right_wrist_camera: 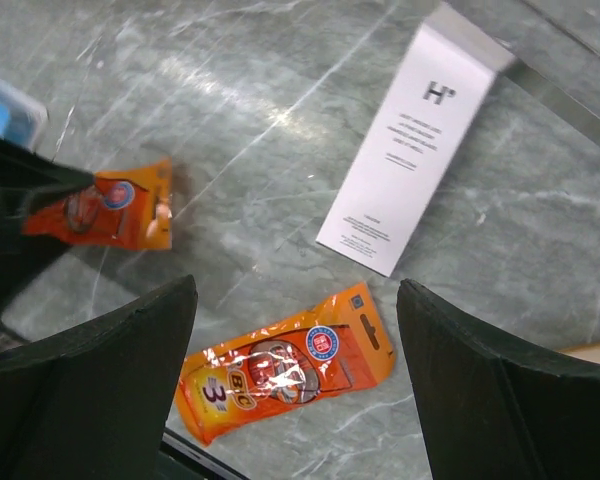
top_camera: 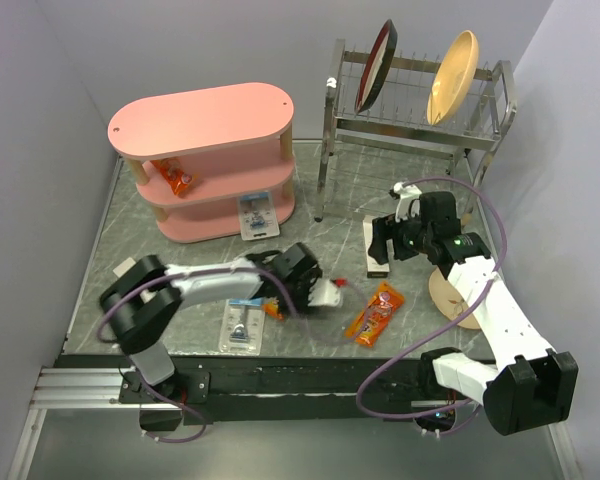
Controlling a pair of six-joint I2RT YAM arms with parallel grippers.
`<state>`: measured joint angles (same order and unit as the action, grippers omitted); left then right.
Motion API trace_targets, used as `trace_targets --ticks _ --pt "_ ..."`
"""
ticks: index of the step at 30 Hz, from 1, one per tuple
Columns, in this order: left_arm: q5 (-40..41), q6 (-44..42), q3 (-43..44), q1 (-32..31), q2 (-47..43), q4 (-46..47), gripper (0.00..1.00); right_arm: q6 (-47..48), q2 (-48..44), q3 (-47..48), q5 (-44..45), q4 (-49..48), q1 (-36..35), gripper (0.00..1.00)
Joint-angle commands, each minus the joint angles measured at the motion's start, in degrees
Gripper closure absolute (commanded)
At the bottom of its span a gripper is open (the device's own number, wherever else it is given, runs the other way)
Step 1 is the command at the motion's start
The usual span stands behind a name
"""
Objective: Place and organize the shaving razors onto the shelf
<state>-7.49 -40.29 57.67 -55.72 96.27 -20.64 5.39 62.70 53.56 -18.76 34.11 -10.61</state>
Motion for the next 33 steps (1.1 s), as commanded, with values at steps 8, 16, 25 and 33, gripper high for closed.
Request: trace_targets --ticks 8,16,25,33 --pt "-4.5 -3.7 -5.5 2.3 -23.6 8.4 0.10 27.7 9.5 5.1 -20.3 12.0 -7.7 0.12" --pt "2.0 31.4 -1.9 11.6 -39.3 1.9 0.09 46.1 28.1 22.1 -18.6 23.6 -21.5 0.13" --pt "-1.7 44.3 -0.5 28.3 -45.3 -3.6 0.11 58.3 38.7 23.2 -11.0 23.0 -30.8 0.14" --pt "-4.7 46.9 -2.2 39.4 -49.0 -4.8 0.09 54.7 43.4 23.2 -9.6 16.3 -33.9 0.14"
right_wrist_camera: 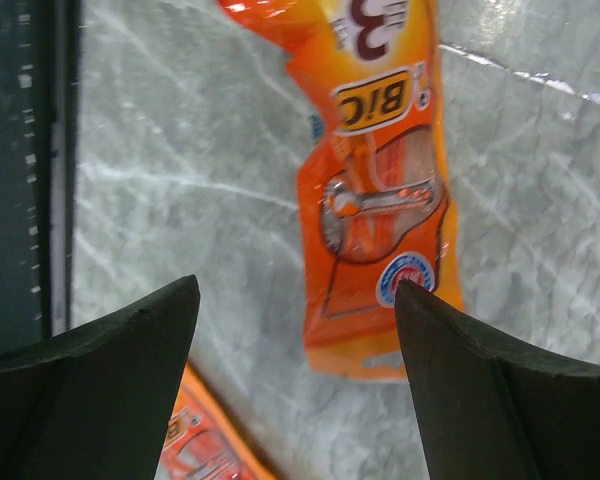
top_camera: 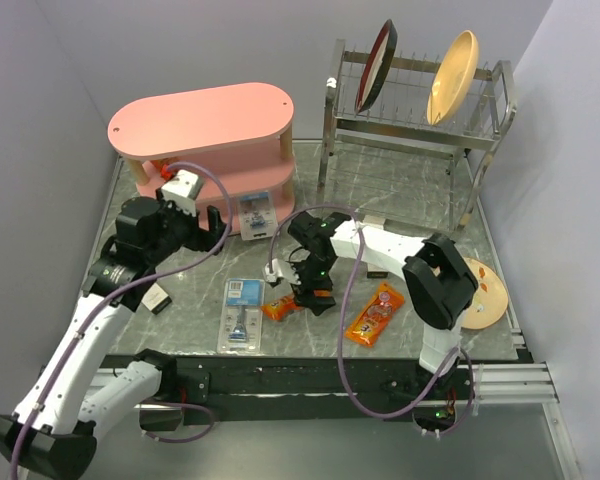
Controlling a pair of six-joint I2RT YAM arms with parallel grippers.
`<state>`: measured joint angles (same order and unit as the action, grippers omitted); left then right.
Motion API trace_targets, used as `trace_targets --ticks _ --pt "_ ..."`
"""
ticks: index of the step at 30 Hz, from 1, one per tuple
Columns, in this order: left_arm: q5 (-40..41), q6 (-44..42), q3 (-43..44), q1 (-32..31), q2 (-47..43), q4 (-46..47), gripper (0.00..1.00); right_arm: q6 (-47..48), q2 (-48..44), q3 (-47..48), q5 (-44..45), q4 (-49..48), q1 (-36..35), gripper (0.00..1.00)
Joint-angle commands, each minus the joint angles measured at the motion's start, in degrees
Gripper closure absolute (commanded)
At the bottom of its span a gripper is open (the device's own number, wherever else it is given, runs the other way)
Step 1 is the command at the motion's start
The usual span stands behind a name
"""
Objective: Place and organize the shaving razors onto the shelf
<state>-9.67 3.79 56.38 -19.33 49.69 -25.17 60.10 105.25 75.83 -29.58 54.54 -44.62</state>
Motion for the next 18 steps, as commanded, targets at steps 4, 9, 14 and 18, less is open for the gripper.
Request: trace_targets --ticks 4,9,14,18 --pt "-3.4 3.4 -0.8 6.9 -3.4 0.6 0.09 -1.1 3.0 2.6 0.0 -3.9 0.0 0.15" --pt "-4.3 2.4 -0.7 9.5 -4.2 0.4 0.08 1.2 4.3 6.0 -3.9 1.9 0.1 0.15" --pt "-4.3 3.1 -2.0 11.9 -5.4 1.1 0.08 0.6 4.8 6.3 -5.0 2.9 0.1 0.14" --pt "-6.5 5.2 -2.5 14.8 -5.5 2.0 0.08 -1.6 7.1 6.7 -3.8 1.4 0.1 0.15"
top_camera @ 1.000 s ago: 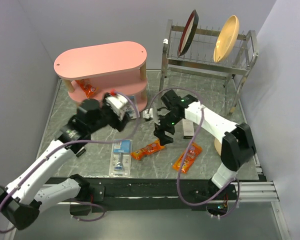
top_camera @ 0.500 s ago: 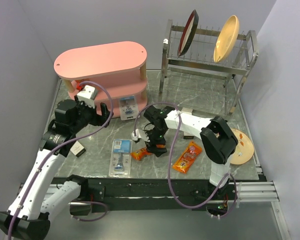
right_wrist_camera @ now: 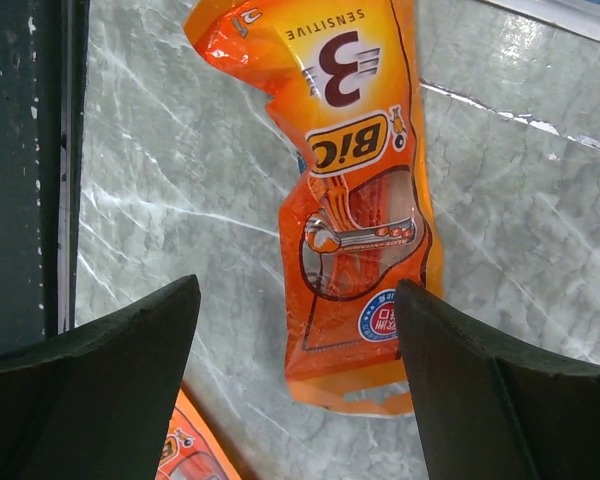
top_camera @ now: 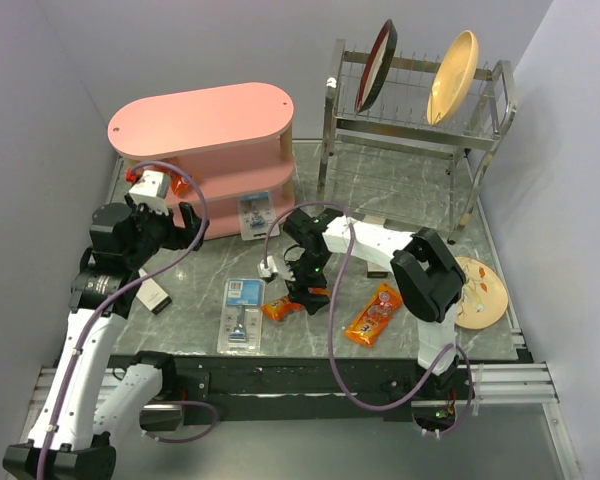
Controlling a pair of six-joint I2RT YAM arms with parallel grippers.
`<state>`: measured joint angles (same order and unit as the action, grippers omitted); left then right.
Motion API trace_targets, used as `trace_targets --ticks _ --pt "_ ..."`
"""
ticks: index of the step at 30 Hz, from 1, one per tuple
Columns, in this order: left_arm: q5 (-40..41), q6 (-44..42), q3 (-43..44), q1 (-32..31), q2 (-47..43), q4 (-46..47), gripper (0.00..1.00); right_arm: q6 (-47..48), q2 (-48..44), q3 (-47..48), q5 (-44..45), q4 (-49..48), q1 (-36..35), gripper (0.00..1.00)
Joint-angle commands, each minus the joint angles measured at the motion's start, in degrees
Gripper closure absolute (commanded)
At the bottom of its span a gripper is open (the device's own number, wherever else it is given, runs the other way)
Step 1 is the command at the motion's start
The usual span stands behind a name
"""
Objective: Place and organize the shaving razors onto the shelf
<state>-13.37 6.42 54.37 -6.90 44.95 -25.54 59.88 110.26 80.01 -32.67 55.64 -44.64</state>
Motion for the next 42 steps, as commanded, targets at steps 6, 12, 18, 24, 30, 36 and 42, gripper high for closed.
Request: trace_targets --ticks 6,12,18,24,30,36,42 --pt "-3.4 4.7 -0.8 4.4 -1.0 2.1 0.08 -7.0 3.7 0.6 4.3 -5.9 -0.3 0.18" --pt "-3.4 5.5 -2.0 5.3 -1.4 3.1 0.08 -12.7 1.7 -5.8 12.4 -13.6 -1.5 0.30" --pt "-6.6 9.9 -4.5 5.4 -2.6 2.7 0.09 -24.2 -8.3 -14.1 16.0 -21.1 -1.4 0.48" --pt "-14.1 20.9 -16.6 5.4 -4.3 8.8 0.07 -46.2 -15.6 -8.3 17.2 -21.0 -1.3 0.56" --pt "-18.1 29.8 -21.7 5.2 -2.7 20.0 0.08 -60.9 -18.0 1.8 18.9 -20.5 -1.1 0.65" --pt "-24.4 30.9 -23.7 2.9 -0.6 32.1 0.06 -76.2 -14.1 11.5 16.0 -17.9 3.0 0.89" --pt "-27.5 30.9 -24.2 -1.4 2.0 38.3 0.05 -83.1 -12.3 13.9 19.9 -19.2 3.7 1.00"
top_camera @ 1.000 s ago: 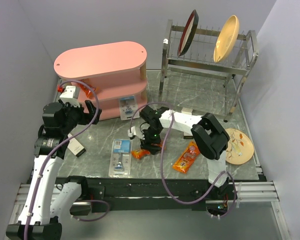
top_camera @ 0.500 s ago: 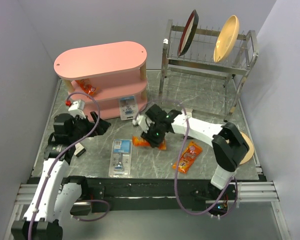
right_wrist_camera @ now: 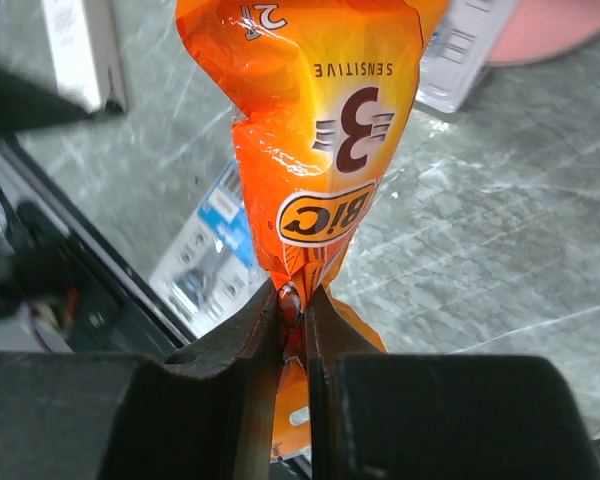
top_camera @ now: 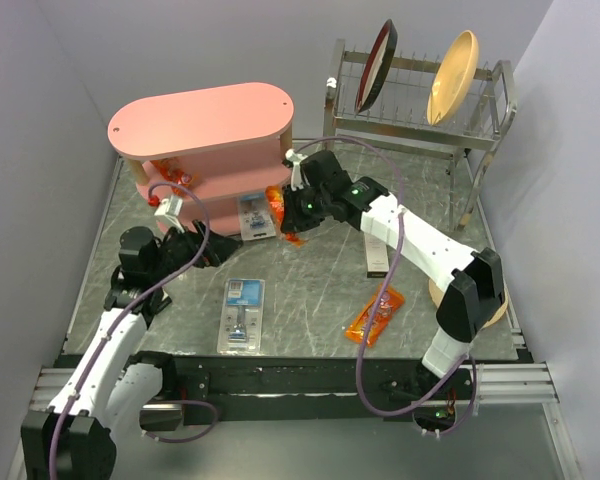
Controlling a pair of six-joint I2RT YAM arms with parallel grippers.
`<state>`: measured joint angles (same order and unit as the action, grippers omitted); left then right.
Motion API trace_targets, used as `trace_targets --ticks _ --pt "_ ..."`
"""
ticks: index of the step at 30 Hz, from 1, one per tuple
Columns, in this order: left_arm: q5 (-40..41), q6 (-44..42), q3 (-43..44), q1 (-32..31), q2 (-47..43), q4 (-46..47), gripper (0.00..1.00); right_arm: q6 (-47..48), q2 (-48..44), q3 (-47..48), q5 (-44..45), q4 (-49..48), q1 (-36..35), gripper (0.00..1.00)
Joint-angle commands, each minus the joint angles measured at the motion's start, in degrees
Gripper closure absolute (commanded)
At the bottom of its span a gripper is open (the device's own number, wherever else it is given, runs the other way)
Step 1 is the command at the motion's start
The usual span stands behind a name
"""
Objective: Place and organize the shaving razors onto the shelf
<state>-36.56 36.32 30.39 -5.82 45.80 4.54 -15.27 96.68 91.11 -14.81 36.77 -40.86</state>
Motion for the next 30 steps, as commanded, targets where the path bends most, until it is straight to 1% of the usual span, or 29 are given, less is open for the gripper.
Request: trace_targets --ticks 1,5,6,7,9,10,12,13,16,19,23,25,30 --pt "-4.2 0.4 0.6 -3.2 1.7 8.3 0.05 -8.7 1.3 2.8 2.9 -0.5 -0.1 1.00" --pt "-0.5 -1.0 3.3 -6.6 3.1 6.1 0.04 -12.3 1.6 3.5 8.5 -0.7 -0.2 1.00" --pt "0.0 -1.0 3.7 -7.2 3.8 5.5 0.04 -13.9 1.7 3.9 11.0 -0.5 -0.4 1.00" --pt "3.1 -0.7 5.1 -7.8 4.7 4.6 0.04 -14.3 1.7 4.1 11.9 -0.5 -0.7 1.00" --pt "4.6 -0.9 6.8 -9.2 5.7 3.2 0.03 -15.8 1.8 5.2 14.7 0.3 -2.2 1.00" --pt "6.5 -0.8 7.3 -9.6 6.5 2.7 0.03 -16.1 1.8 5.7 18.4 0.8 -2.7 1.00" --pt "7.2 -0.3 8.5 -10.9 7.3 2.1 0.03 -16.6 1.8 6.4 20.7 1.3 -3.8 1.00" --pt "7.8 -0.1 8.9 -12.0 8.1 1.9 0.03 -16.9 1.8 6.6 23.6 2.0 -5.0 1.00" --pt "8.6 0.2 9.9 -13.8 9.4 1.4 0.03 -17.5 1.4 6.8 28.1 2.6 -6.8 1.00" --pt "10.4 0.4 11.1 -15.3 11.1 1.2 0.05 -18.2 1.2 7.2 30.4 2.9 -7.6 1.00" --pt "10.2 1.6 11.6 -17.3 13.5 3.8 0.08 -18.7 1.8 8.1 33.9 2.9 -8.6 1.00" --pt "10.5 1.7 11.8 -18.6 14.4 4.5 0.08 -18.7 2.0 8.3 34.1 2.7 -8.7 1.00" --pt "11.9 3.4 12.1 -19.0 16.3 5.2 0.09 -18.7 2.9 9.2 34.2 2.5 -9.0 1.00"
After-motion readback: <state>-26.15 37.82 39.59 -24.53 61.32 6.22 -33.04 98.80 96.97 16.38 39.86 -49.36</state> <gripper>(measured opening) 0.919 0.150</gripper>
